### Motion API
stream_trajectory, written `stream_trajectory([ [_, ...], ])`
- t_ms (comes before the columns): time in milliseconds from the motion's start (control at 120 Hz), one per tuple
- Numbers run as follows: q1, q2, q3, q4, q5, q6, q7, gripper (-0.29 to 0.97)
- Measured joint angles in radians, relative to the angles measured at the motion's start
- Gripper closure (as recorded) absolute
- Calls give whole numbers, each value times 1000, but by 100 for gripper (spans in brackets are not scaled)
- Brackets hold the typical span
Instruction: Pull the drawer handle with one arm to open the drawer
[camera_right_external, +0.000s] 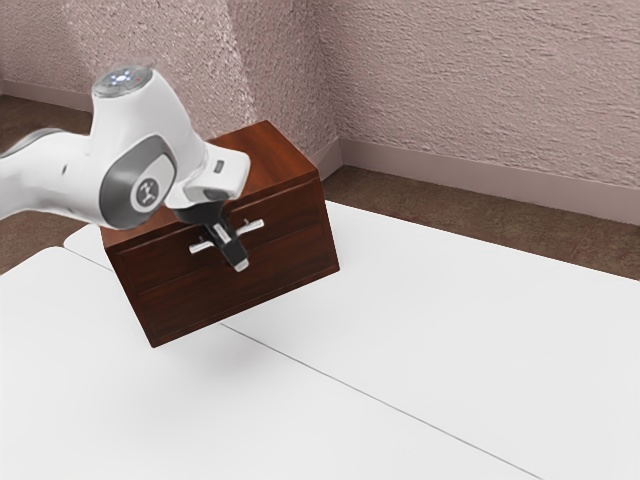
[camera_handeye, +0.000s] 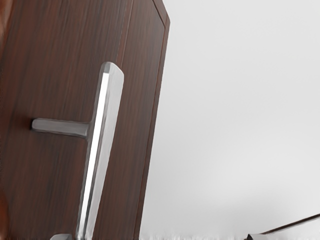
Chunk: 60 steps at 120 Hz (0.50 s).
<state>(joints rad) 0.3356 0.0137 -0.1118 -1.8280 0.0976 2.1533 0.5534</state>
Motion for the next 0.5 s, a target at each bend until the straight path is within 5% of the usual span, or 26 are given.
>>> stream_trajectory([
  [500, -7, -35, -3, -53, -4, 29, -16, 34],
])
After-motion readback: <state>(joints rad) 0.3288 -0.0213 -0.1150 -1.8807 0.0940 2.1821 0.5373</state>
